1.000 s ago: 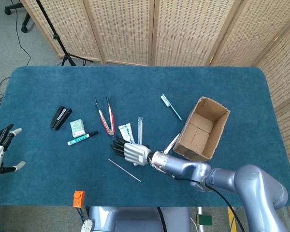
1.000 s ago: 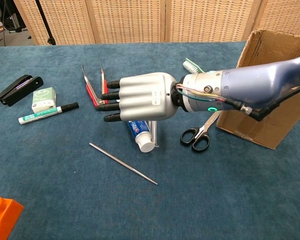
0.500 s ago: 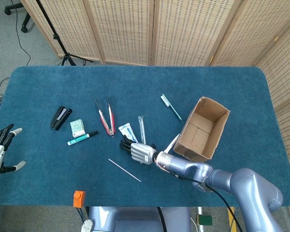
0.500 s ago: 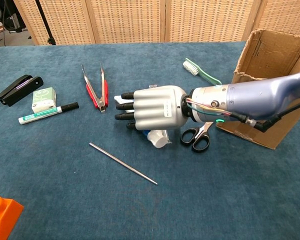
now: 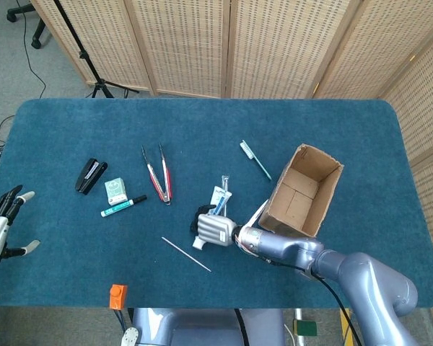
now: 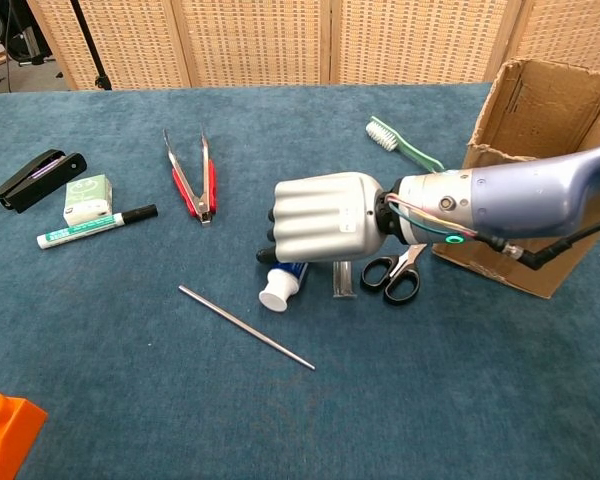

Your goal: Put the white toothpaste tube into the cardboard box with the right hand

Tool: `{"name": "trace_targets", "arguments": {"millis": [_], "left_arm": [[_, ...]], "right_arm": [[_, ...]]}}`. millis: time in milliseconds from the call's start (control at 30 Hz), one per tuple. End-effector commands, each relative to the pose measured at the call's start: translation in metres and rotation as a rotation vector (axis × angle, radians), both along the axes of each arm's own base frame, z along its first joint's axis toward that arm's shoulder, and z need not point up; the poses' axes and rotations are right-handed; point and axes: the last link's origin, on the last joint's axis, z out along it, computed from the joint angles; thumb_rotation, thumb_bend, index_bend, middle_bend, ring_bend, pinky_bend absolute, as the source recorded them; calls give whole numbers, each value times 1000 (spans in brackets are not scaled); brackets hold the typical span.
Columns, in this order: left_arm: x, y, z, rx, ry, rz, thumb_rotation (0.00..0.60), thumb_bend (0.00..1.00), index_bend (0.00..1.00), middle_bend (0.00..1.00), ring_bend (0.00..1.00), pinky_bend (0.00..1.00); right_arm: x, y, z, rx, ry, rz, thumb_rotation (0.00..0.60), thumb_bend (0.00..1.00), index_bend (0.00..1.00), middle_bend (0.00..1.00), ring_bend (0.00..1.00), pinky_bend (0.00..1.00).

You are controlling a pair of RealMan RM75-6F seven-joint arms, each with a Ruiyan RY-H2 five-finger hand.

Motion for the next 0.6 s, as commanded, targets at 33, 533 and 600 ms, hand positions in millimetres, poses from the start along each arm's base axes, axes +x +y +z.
{"name": "trace_targets", "arguments": {"millis": [33, 533, 600], "left_arm": [[0, -1, 0, -2, 1, -2, 600, 172, 147, 0, 0, 121], [4, -4, 0, 0, -4, -21, 600, 173, 147, 0, 0, 121], [4, -5, 1, 0, -5, -22, 600, 172, 147, 0, 0, 121]], "right_arm": [[0, -3, 8, 13, -43, 43, 600, 900, 630, 568, 472, 557], [42, -12, 65, -15, -317, 105, 600, 930, 630, 568, 472, 557], [54, -18, 86, -42, -373, 107, 600, 930, 630, 568, 472, 557]]}}
